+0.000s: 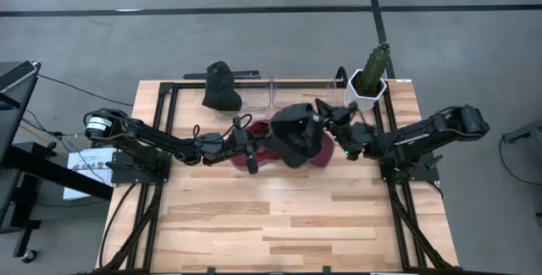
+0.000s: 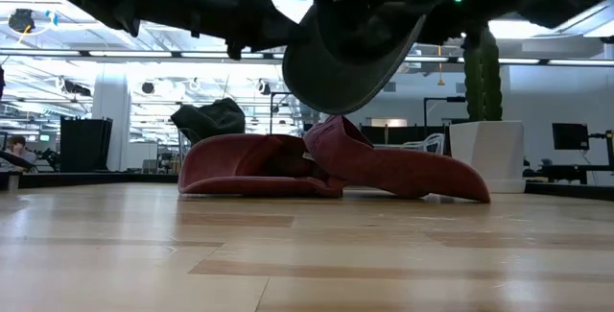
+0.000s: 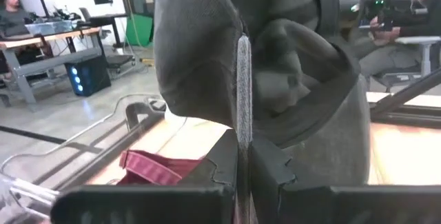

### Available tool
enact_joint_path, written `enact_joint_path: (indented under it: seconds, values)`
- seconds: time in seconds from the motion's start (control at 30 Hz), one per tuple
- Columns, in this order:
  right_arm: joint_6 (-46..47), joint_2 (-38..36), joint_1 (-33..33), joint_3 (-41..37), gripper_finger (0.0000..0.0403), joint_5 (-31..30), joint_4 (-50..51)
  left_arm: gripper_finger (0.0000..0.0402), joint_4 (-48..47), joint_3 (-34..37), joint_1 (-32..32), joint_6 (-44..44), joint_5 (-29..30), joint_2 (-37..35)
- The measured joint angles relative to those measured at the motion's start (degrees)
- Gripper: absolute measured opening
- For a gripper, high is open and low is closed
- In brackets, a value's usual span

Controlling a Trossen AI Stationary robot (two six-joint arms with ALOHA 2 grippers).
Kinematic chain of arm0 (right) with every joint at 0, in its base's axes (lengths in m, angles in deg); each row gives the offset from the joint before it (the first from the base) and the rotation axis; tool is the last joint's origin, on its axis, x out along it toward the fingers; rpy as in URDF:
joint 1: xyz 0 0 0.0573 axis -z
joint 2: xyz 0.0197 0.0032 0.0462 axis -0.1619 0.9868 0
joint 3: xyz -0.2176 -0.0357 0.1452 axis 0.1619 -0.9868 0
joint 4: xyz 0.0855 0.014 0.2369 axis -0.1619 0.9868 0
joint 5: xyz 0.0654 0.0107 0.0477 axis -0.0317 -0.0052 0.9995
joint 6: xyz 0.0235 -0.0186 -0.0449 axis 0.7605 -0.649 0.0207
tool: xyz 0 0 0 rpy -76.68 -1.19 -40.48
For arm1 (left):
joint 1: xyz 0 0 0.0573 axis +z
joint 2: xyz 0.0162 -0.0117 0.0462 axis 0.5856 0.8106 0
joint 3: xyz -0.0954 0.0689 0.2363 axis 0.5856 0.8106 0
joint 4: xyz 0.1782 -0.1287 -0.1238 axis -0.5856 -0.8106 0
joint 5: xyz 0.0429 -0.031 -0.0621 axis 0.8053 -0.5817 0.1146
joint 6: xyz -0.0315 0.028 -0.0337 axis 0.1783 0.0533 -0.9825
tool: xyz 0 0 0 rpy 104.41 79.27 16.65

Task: Pick & Place hat
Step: Put the black cap into the left transparent bin

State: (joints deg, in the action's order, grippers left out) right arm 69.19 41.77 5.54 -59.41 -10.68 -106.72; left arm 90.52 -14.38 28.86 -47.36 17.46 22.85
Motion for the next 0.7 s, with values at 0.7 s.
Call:
enact_joint_path:
  seconds: [0.7]
  values:
    - [-18.4,10.7,-7.8,12.1,0.0000,-15.6,-0.5,0.0020,-5.6,0.0,0.0,5.2,16.7,0.3]
